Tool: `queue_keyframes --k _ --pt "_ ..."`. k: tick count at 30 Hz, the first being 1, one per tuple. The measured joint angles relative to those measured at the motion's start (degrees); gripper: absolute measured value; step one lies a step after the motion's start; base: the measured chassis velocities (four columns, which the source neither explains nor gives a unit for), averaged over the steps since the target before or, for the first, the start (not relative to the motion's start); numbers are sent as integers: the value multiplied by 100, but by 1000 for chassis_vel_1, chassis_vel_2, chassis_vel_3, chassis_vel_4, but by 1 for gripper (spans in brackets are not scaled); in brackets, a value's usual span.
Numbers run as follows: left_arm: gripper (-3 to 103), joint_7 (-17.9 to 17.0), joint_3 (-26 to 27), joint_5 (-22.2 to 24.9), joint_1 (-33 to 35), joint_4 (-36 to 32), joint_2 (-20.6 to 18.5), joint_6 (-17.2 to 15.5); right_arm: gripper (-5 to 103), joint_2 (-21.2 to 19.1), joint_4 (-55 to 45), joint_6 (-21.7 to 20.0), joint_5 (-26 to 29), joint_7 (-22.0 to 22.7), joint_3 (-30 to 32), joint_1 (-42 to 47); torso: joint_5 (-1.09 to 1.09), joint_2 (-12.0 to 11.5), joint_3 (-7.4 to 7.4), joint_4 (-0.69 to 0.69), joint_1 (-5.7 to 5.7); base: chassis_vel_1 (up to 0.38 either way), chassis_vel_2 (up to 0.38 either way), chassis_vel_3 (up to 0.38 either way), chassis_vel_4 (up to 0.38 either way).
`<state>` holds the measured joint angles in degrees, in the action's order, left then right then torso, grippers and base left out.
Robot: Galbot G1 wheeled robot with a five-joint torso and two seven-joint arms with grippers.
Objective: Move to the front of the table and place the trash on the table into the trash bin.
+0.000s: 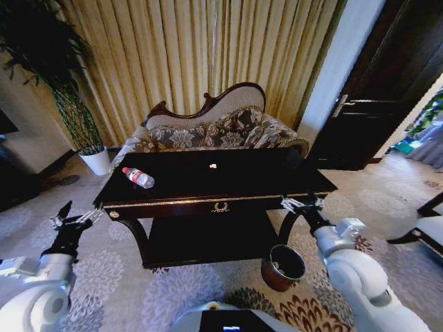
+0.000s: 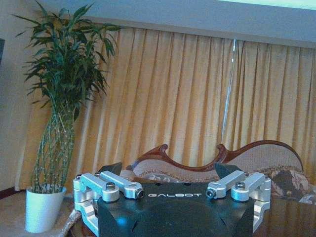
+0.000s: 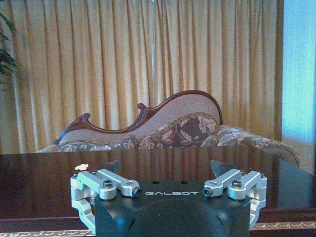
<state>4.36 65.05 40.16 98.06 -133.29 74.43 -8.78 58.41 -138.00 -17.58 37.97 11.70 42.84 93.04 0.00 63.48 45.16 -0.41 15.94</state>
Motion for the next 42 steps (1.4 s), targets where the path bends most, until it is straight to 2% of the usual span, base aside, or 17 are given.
queue_keyframes --k 11,14,16,20,42 --pt "100 -136 4 -14 12 -199 -32 -223 100 -61 32 37 29 -165 15 -46 0 0 0 1 0 0 0 0 0" --pt "100 -239 28 -11 6 -286 -100 -372 100 -93 29 41 34 -168 25 -57 0 0 0 1 0 0 0 0 0" --pt "100 -332 62 27 -40 -391 -177 -606 100 -141 -5 44 75 -168 71 -55 0 0 0 0 0 -33 59 44 -35" --pt "100 -383 54 56 -83 -434 -246 -757 100 -204 -26 47 148 -168 140 -52 0 0 0 1 0 -48 66 66 -56" --pt "100 -399 14 57 -55 -496 -214 -792 100 -232 -89 52 182 -168 125 31 0 0 0 0 0 -95 97 95 -102"
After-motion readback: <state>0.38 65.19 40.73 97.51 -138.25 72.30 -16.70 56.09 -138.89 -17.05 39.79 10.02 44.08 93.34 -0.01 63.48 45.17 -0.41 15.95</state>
